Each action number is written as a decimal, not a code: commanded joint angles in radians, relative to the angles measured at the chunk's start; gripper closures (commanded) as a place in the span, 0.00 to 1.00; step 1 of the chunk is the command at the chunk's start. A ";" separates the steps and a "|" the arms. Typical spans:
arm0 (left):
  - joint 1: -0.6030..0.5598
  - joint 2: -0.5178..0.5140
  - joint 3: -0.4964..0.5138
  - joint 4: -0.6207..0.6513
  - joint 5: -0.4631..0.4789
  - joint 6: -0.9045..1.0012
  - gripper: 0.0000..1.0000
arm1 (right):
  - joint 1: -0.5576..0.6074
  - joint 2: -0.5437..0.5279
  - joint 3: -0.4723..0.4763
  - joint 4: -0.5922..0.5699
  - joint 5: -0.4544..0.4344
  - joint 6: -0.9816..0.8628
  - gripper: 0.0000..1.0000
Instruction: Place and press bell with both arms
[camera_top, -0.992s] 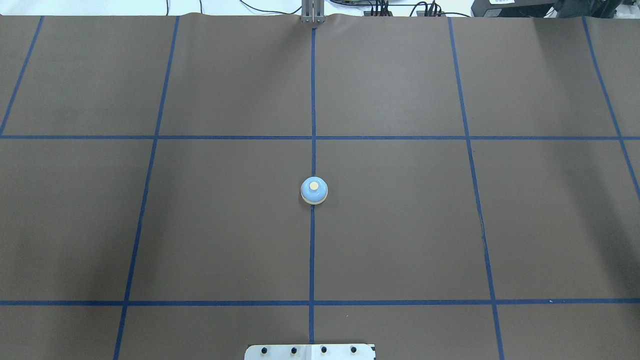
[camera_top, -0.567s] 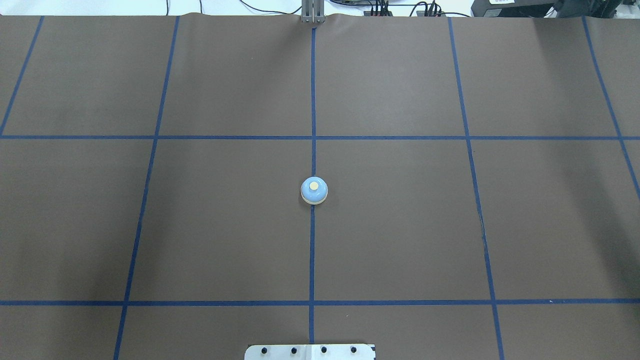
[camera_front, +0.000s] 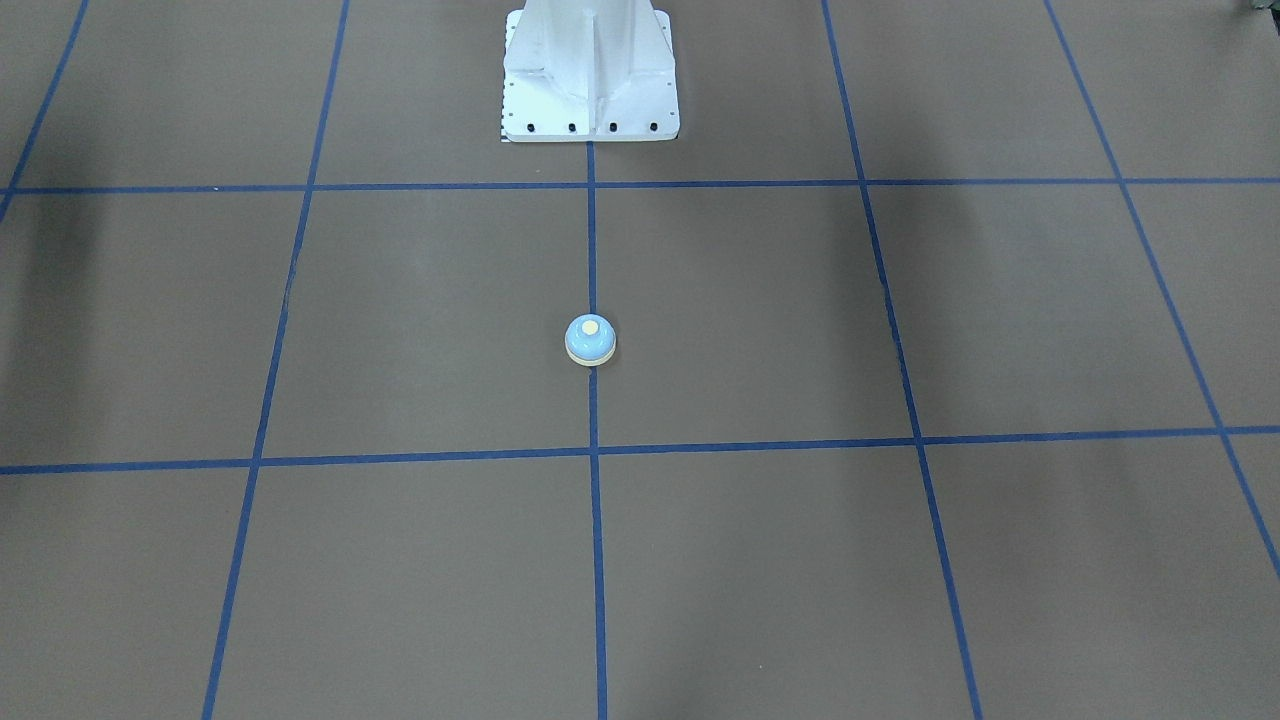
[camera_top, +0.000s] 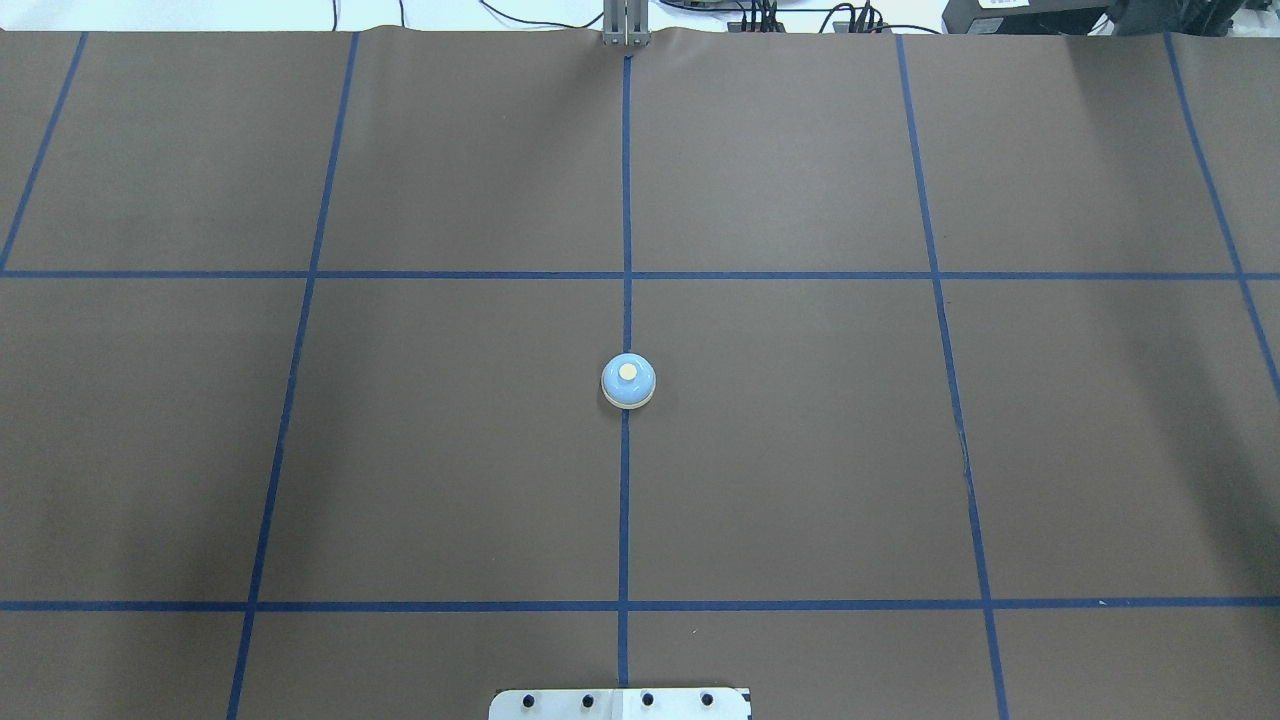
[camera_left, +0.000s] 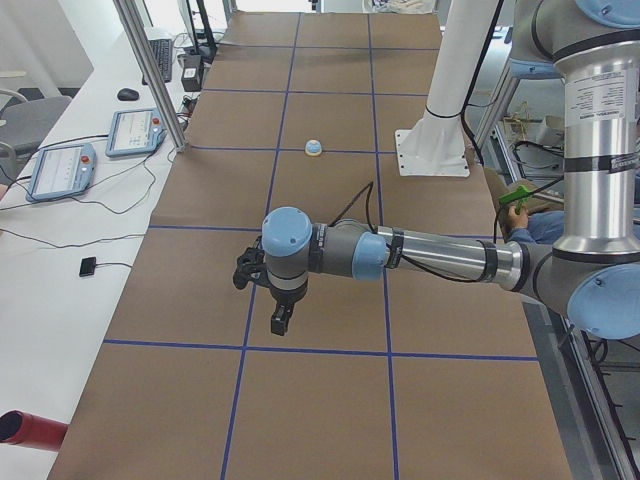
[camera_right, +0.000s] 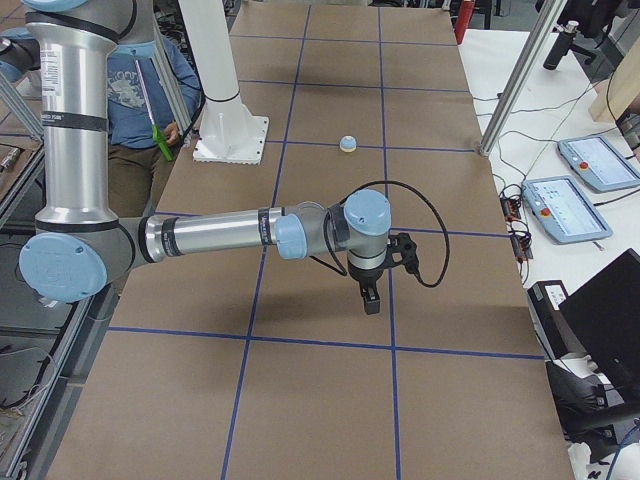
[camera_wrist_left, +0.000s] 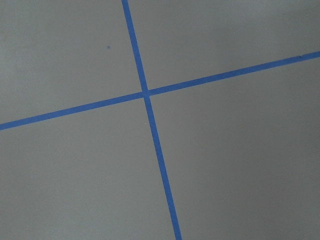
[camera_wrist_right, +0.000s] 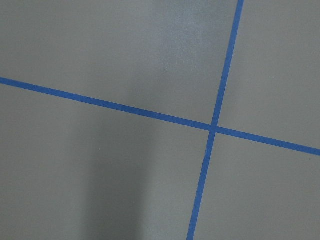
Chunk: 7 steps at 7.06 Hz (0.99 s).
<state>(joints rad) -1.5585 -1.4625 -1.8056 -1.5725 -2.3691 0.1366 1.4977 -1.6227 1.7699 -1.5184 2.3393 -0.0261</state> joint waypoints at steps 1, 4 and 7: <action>-0.002 0.005 -0.003 -0.001 0.001 0.000 0.00 | -0.004 0.000 -0.001 0.001 0.003 0.000 0.00; 0.000 0.005 -0.001 -0.001 0.001 0.000 0.00 | -0.019 0.006 0.000 0.003 0.008 0.009 0.00; 0.000 0.005 -0.023 -0.003 0.004 0.001 0.00 | -0.021 0.009 0.003 0.004 0.008 0.012 0.00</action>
<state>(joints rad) -1.5585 -1.4573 -1.8163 -1.5742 -2.3686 0.1368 1.4782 -1.6145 1.7711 -1.5146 2.3462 -0.0157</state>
